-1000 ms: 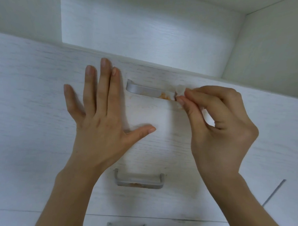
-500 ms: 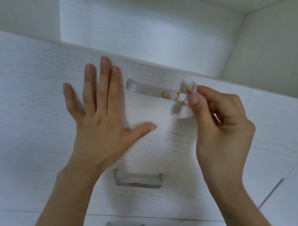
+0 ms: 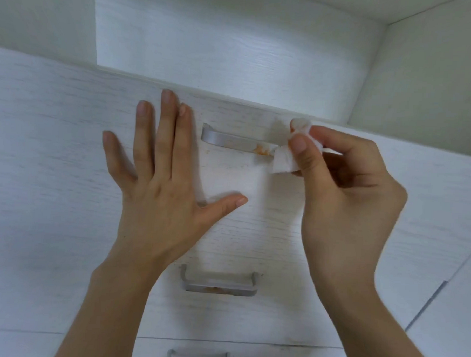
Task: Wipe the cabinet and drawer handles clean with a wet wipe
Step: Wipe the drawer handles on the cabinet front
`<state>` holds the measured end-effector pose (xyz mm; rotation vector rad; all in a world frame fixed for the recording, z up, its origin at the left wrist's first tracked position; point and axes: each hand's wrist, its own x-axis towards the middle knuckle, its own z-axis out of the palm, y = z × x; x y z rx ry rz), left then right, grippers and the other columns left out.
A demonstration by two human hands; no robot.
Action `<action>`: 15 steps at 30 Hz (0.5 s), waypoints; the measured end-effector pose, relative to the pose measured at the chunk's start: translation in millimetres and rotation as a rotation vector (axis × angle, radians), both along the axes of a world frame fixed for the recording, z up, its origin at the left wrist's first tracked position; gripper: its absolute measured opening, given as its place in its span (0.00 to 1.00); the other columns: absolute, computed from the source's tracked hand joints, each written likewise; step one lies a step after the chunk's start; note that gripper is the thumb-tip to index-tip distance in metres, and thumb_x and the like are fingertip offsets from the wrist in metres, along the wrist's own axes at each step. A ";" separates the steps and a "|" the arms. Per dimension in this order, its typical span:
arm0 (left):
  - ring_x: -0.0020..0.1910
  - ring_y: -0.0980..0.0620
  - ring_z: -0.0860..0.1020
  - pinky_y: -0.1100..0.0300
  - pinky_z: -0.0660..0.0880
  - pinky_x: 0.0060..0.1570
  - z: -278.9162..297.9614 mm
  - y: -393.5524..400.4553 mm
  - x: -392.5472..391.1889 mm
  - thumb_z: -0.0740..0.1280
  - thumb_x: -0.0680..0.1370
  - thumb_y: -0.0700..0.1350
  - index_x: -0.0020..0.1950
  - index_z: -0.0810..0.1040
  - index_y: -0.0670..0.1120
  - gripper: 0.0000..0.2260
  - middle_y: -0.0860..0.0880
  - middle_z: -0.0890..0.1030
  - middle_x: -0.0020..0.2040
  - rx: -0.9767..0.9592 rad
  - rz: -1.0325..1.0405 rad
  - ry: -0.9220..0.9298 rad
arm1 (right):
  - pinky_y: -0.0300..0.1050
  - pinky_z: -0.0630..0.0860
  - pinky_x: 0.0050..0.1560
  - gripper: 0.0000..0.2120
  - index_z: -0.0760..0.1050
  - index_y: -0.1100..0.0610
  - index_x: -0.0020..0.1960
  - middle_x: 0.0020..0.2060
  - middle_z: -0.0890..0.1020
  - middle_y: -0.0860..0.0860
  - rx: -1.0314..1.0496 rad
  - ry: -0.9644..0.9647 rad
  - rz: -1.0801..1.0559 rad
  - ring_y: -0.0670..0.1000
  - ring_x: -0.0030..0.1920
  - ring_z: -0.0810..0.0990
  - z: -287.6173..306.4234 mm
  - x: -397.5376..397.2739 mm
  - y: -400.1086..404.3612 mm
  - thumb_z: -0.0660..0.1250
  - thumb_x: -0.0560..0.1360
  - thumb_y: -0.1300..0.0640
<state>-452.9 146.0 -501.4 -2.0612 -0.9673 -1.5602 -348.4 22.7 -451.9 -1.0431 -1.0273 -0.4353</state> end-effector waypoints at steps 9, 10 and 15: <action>0.75 0.41 0.44 0.37 0.38 0.68 0.2 -2.3 -3.0 0.51 0.72 0.75 0.77 0.44 0.41 0.48 0.42 0.46 0.77 -0.029 -0.035 0.023 | 0.25 0.68 0.49 0.12 0.78 0.59 0.58 0.46 0.76 0.47 -0.048 -0.538 -0.396 0.49 0.44 0.78 -11.3 17.0 -1.9 0.68 0.76 0.60; 0.75 0.41 0.44 0.36 0.38 0.68 0.3 -2.4 -3.3 0.50 0.72 0.75 0.77 0.44 0.41 0.48 0.42 0.46 0.77 -0.032 -0.036 0.025 | 0.24 0.67 0.49 0.13 0.78 0.59 0.60 0.47 0.75 0.46 -0.066 -0.584 -0.421 0.49 0.45 0.77 -10.6 19.6 -2.5 0.69 0.75 0.60; 0.75 0.41 0.45 0.34 0.40 0.68 0.2 -2.4 -1.9 0.50 0.72 0.75 0.77 0.44 0.41 0.47 0.41 0.48 0.77 -0.048 -0.034 0.017 | 0.25 0.63 0.45 0.09 0.81 0.59 0.54 0.39 0.80 0.52 -0.018 -0.674 -0.469 0.46 0.41 0.72 1.0 24.0 5.7 0.69 0.76 0.57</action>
